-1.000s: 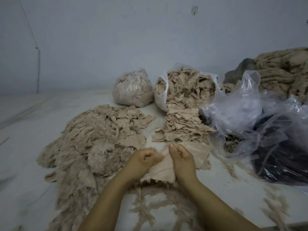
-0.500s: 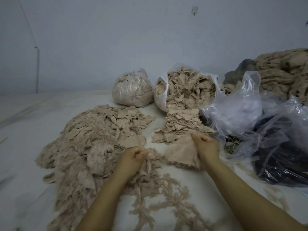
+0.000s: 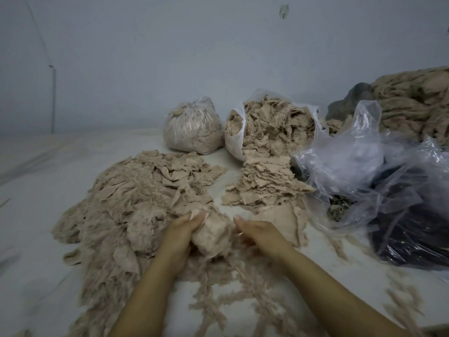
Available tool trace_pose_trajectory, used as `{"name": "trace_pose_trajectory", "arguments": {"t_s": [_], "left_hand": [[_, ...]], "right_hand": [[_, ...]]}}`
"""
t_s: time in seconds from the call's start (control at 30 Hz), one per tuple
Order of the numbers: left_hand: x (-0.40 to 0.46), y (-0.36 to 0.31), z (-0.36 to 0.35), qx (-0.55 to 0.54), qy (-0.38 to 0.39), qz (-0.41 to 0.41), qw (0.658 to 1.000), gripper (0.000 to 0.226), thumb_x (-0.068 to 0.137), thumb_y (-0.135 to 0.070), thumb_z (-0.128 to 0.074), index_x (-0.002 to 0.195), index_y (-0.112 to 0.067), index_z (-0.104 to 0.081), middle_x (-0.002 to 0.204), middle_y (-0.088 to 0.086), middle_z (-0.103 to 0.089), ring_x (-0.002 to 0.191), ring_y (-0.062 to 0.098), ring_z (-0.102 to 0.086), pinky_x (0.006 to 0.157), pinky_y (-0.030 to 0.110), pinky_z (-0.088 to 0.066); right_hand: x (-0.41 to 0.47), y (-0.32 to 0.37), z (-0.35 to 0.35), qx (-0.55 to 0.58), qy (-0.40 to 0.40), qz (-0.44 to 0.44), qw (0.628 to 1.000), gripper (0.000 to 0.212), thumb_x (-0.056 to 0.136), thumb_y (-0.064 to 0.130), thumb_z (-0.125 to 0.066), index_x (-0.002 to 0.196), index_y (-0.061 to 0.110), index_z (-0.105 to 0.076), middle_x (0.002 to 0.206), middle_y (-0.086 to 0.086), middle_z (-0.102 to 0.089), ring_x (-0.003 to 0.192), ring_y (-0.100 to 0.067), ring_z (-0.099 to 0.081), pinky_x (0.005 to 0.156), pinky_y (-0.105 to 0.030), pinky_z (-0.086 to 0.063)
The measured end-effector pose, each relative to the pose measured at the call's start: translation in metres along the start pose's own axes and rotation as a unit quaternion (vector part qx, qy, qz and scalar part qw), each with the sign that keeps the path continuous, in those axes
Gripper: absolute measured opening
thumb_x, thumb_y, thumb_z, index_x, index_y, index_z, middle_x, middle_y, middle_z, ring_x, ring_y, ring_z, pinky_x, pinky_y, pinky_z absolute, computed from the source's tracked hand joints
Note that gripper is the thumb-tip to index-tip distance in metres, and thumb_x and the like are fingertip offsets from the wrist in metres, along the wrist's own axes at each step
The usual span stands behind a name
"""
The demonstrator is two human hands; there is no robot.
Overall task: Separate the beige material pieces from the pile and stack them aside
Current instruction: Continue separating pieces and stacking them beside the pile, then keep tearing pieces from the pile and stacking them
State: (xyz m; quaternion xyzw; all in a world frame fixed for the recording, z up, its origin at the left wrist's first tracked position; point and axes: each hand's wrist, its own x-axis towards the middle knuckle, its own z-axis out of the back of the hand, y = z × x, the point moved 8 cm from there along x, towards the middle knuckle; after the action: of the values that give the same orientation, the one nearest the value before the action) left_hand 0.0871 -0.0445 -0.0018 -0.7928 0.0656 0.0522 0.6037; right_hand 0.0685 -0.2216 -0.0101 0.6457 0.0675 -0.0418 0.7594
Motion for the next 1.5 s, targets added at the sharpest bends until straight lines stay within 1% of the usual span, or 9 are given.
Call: {"name": "trace_pose_trajectory", "arguments": {"t_s": [0.23, 0.43, 0.57, 0.73, 0.93, 1.07, 1.27, 1.4, 1.5], "left_hand": [[-0.005, 0.008, -0.004, -0.185, -0.011, 0.038, 0.982, 0.019, 0.088, 0.006, -0.041, 0.096, 0.004, -0.059, 0.086, 0.02, -0.068, 0.078, 0.029, -0.066, 0.072, 0.039, -0.053], [-0.008, 0.023, -0.018, -0.241, 0.069, 0.131, 0.959, 0.057, 0.093, -0.046, -0.049, 0.109, 0.006, -0.066, 0.107, 0.027, -0.067, 0.098, 0.037, -0.067, 0.082, 0.048, -0.054], [-0.008, 0.023, -0.014, -0.172, 0.02, 0.121, 0.977, 0.029, 0.086, -0.019, -0.062, 0.106, 0.002, -0.063, 0.1, 0.025, -0.069, 0.089, 0.035, -0.068, 0.073, 0.048, -0.058], [0.0, 0.013, 0.015, -0.182, -0.099, 0.058, 0.977, 0.012, 0.093, -0.011, -0.056, 0.09, -0.004, -0.065, 0.083, 0.013, -0.068, 0.073, 0.023, -0.065, 0.066, 0.036, -0.057], [-0.001, 0.015, 0.001, -0.151, -0.018, 0.074, 0.986, 0.016, 0.091, -0.012, -0.056, 0.094, 0.0, -0.065, 0.082, 0.015, -0.073, 0.071, 0.024, -0.07, 0.065, 0.036, -0.058], [0.008, 0.011, 0.023, -0.27, -0.077, 0.064, 0.958, 0.02, 0.099, -0.012, -0.042, 0.09, -0.006, -0.058, 0.092, 0.012, -0.072, 0.076, 0.02, -0.066, 0.058, 0.031, -0.057], [-0.011, 0.039, -0.018, -0.075, 0.079, 0.204, 0.973, 0.057, 0.079, -0.054, -0.061, 0.105, -0.003, -0.066, 0.103, 0.019, -0.07, 0.096, 0.031, -0.066, 0.076, 0.041, -0.054], [-0.003, 0.026, -0.013, -0.031, 0.011, 0.107, 0.994, 0.015, 0.085, -0.015, -0.065, 0.098, -0.008, -0.066, 0.077, 0.007, -0.074, 0.07, 0.018, -0.07, 0.06, 0.029, -0.056], [0.004, 0.014, 0.007, -0.115, -0.084, 0.053, 0.988, 0.012, 0.091, 0.002, -0.054, 0.098, -0.005, -0.059, 0.073, 0.01, -0.07, 0.066, 0.017, -0.066, 0.05, 0.026, -0.056]], "right_hand": [[0.001, -0.004, -0.029, 0.231, -0.02, -0.014, 0.973, 0.021, 0.091, 0.013, -0.062, 0.073, 0.008, -0.052, 0.064, -0.009, -0.057, 0.055, -0.018, -0.056, 0.055, -0.03, -0.051], [-0.009, 0.014, -0.028, 0.193, -0.019, 0.067, 0.979, 0.022, 0.084, 0.019, -0.07, 0.075, 0.011, -0.052, 0.065, -0.007, -0.048, 0.062, -0.021, -0.046, 0.061, -0.033, -0.039], [-0.013, 0.012, -0.037, 0.129, 0.016, 0.057, 0.99, 0.016, 0.081, 0.019, -0.074, 0.078, 0.009, -0.062, 0.07, -0.005, -0.066, 0.061, -0.017, -0.061, 0.059, -0.026, -0.05], [-0.007, 0.006, -0.024, 0.069, -0.023, 0.073, 0.995, 0.034, 0.085, 0.015, -0.071, 0.062, 0.016, -0.045, 0.043, 0.011, -0.036, 0.039, -0.004, -0.029, 0.04, -0.015, -0.026], [-0.003, 0.017, -0.026, 0.109, -0.055, 0.109, 0.987, 0.044, 0.086, 0.028, -0.069, 0.086, -0.014, -0.054, 0.074, -0.01, -0.053, 0.07, -0.02, -0.048, 0.065, -0.032, -0.038], [0.0, 0.023, -0.004, 0.129, -0.152, 0.143, 0.969, 0.024, 0.093, 0.026, -0.06, 0.083, 0.005, -0.063, 0.075, -0.005, -0.062, 0.072, -0.02, -0.056, 0.069, -0.034, -0.045], [-0.001, 0.027, -0.034, 0.051, 0.053, 0.154, 0.985, 0.028, 0.093, 0.016, -0.06, 0.065, 0.016, -0.057, 0.061, 0.007, -0.053, 0.06, -0.005, -0.05, 0.057, -0.017, -0.041], [-0.003, 0.034, -0.037, -0.104, 0.052, 0.171, 0.978, 0.025, 0.09, 0.018, -0.064, 0.071, 0.003, -0.061, 0.063, 0.002, -0.05, 0.06, -0.007, -0.046, 0.058, -0.022, -0.036], [-0.005, 0.029, -0.03, -0.134, 0.037, 0.18, 0.974, 0.036, 0.089, 0.018, -0.066, 0.055, 0.02, -0.052, 0.051, 0.015, -0.044, 0.051, 0.0, -0.04, 0.054, -0.018, -0.033]]}}
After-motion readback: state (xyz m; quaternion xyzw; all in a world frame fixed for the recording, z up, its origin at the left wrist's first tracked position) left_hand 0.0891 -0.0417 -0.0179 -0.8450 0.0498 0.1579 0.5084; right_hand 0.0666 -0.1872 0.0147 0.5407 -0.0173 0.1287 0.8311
